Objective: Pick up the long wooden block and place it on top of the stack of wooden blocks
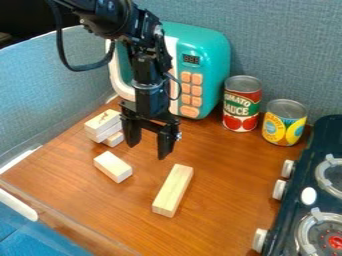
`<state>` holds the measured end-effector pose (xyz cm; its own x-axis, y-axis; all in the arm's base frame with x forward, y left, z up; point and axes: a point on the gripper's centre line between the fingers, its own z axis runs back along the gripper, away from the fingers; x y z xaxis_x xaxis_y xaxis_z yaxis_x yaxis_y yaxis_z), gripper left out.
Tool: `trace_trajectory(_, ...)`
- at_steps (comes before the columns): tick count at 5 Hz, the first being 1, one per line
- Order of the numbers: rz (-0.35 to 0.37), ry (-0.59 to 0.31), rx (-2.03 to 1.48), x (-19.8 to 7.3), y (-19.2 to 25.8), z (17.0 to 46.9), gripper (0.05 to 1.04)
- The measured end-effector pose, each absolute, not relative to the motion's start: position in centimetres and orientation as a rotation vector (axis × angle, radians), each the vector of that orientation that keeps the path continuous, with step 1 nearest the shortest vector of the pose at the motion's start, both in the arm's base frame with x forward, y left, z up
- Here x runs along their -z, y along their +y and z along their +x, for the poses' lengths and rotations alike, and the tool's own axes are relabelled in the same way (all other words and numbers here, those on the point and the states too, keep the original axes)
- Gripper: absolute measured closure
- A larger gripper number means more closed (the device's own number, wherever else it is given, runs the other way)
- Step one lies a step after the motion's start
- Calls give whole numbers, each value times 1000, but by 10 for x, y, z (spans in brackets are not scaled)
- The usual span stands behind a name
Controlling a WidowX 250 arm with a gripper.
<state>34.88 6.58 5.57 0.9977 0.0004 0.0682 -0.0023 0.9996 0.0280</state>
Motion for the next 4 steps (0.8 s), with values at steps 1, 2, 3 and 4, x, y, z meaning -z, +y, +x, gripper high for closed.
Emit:
trace_trajectory(1,13,-40,-25,-42,63,345,84)
trace_trajectory(2,-52,-50,-175,-39,29,324,84)
trace_trajectory(3,-73,-95,-334,-48,3,316,84)
trace_trajectory(4,-53,-116,-364,-53,-3,315,84)
